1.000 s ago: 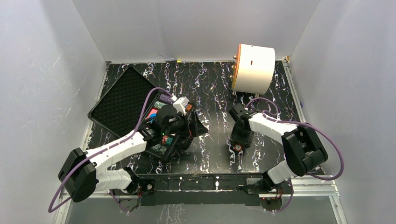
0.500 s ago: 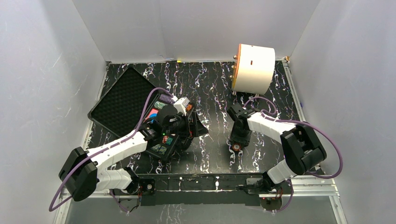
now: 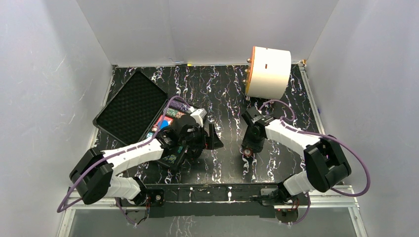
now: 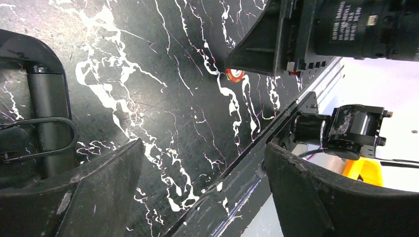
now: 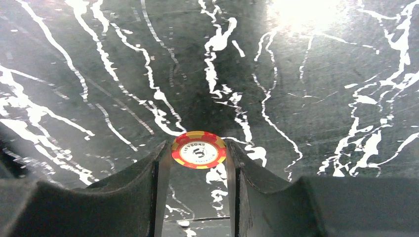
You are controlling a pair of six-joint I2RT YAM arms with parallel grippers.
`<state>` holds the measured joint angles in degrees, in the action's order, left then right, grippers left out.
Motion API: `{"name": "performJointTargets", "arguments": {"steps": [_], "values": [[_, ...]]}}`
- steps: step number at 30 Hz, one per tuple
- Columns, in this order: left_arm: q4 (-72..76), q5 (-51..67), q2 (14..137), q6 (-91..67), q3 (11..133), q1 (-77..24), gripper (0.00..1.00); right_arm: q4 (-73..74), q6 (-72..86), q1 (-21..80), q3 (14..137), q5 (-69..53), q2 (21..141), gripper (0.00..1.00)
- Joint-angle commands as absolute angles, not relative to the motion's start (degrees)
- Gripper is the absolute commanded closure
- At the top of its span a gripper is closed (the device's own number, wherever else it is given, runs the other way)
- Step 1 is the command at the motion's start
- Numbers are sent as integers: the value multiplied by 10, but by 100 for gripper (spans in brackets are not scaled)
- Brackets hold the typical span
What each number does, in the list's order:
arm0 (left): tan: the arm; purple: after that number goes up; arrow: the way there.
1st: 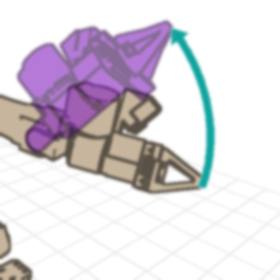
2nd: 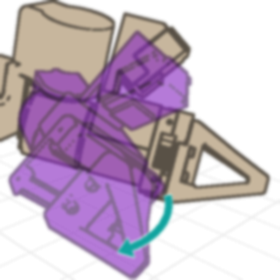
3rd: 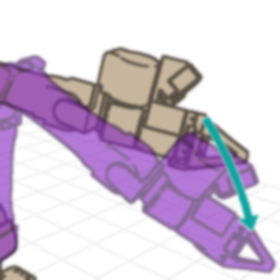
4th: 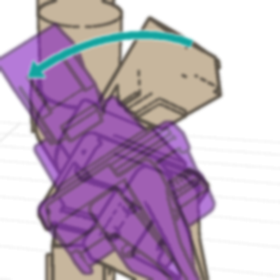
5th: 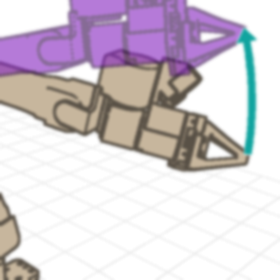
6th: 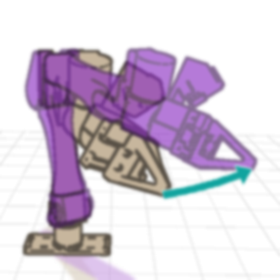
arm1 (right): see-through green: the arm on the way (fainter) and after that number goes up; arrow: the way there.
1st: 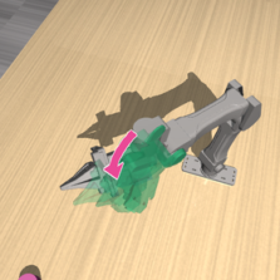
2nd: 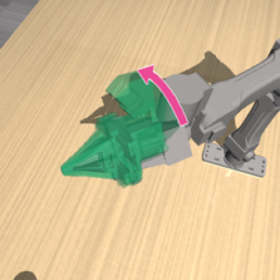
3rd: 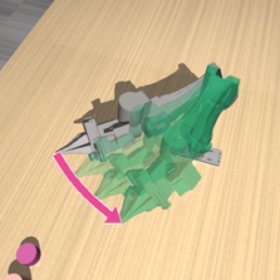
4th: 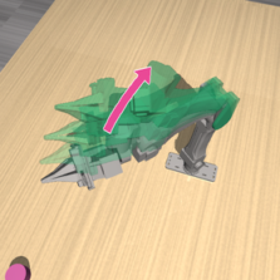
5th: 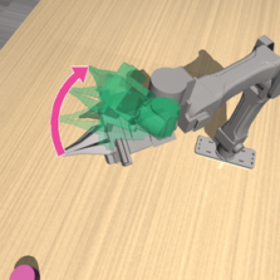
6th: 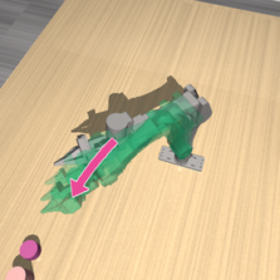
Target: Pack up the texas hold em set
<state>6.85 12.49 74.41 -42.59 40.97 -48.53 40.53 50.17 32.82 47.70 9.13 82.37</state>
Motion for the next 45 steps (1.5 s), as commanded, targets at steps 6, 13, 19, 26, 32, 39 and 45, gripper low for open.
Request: {"name": "performJointTargets", "arguments": {"steps": [6, 13, 19, 26, 32, 39, 45], "values": [[176, 109, 780, -466, 390, -510, 11, 355, 545, 332, 498, -12, 788, 52], [246, 103, 851, -491, 399, -532, 21, 303, 564, 332, 506, -79, 789, 51], [306, 96, 893, -511, 406, -543, 36, 281, 575, 332, 511, -114, 789, 51], [322, 70, 908, -522, 411, -546, 51, 269, 581, 332, 509, -139, 788, 51], [327, 53, 906, -534, 408, -546, 66, 264, 587, 332, 505, -148, 784, 51], [330, 51, 906, -541, 412, -546, 82, 254, 594, 332, 498, -159, 783, 51], [328, 50, 905, -530, 413, -546, 99, 247, 598, 332, 495, -156, 781, 50]]}}
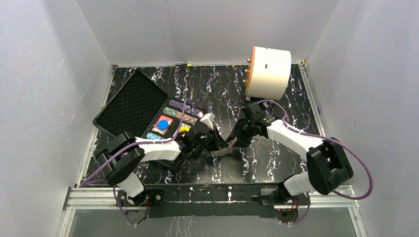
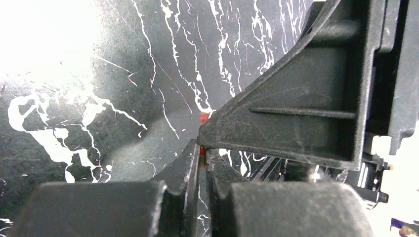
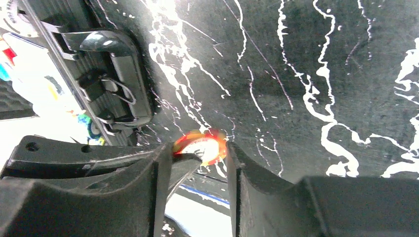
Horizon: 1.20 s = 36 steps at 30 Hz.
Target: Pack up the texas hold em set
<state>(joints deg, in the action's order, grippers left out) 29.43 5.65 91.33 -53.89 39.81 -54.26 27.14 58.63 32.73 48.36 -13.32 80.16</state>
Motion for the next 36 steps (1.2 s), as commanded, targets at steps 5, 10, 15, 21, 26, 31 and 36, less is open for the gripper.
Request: {"name": "performJointTargets", "arguments": {"steps": [5, 10, 15, 21, 26, 31, 36], "values": [[279, 33, 886, -487, 425, -546, 100, 275, 565, 330, 518, -96, 782, 31], [146, -18, 843, -365, 466, -545, 100, 316, 521, 309, 555, -32, 772, 22], [5, -89, 832, -206, 553, -535, 100, 315, 504, 292, 552, 14, 730, 22], [-109, -81, 888, -87, 676, -475, 100, 300, 493, 289, 519, 42, 674, 22], [-164, -45, 971, -47, 766, -428, 100, 298, 490, 288, 495, 42, 644, 22], [-192, -54, 1028, -33, 827, -411, 100, 297, 490, 288, 481, 27, 630, 22], [-218, -87, 1060, -29, 856, -405, 100, 300, 473, 288, 477, 22, 625, 22]]}}
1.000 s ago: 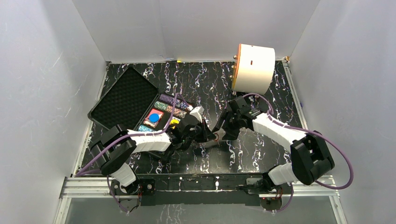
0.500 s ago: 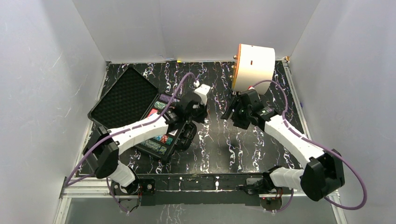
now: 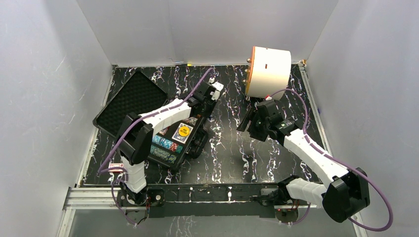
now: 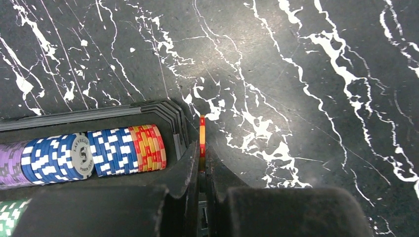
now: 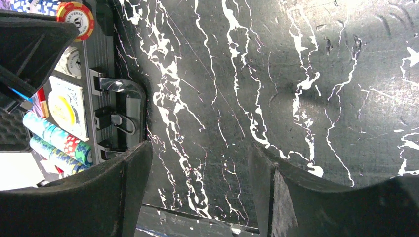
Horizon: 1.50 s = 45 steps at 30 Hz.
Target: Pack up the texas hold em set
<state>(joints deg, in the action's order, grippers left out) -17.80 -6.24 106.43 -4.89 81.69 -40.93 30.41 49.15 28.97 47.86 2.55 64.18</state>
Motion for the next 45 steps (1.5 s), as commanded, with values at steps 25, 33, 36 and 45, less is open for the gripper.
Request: {"name": "performJointTargets", "arguments": {"steps": [25, 33, 36, 45], "values": [[-240, -207, 1080, 6, 864, -397, 100, 293, 479, 287, 472, 15, 634, 22], [-247, -224, 1084, 2, 866, -396, 78, 290, 479, 287, 469, 10, 637, 22], [-250, -215, 1083, -4, 873, -396, 70, 291, 478, 287, 470, 9, 638, 22], [-265, -192, 1038, -15, 897, -387, 58, 292, 476, 287, 470, 7, 637, 22]]}}
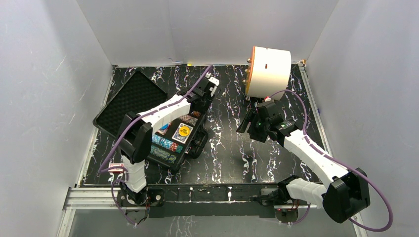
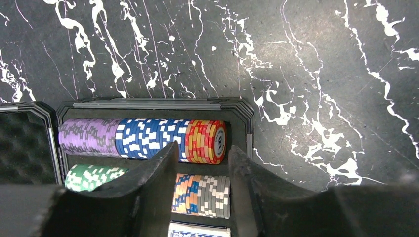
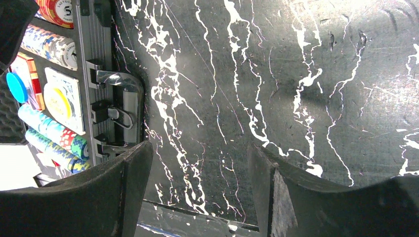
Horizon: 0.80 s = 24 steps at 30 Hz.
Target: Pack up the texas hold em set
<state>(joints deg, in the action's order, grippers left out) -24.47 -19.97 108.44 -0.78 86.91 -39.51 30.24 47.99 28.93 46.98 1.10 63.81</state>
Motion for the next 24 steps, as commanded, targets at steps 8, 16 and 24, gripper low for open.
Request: {"name": "performJointTargets", "arguments": {"steps": [8, 16, 24], "values": [[-254, -235, 910, -1, 850, -339, 15, 286, 461, 287, 473, -1, 646, 22], [-282, -336, 850, 32, 837, -227, 2, 279, 428, 287, 494, -25, 674, 13], [-291, -300, 851, 30, 854, -88, 2, 288, 419, 288, 543, -41, 710, 12]]}}
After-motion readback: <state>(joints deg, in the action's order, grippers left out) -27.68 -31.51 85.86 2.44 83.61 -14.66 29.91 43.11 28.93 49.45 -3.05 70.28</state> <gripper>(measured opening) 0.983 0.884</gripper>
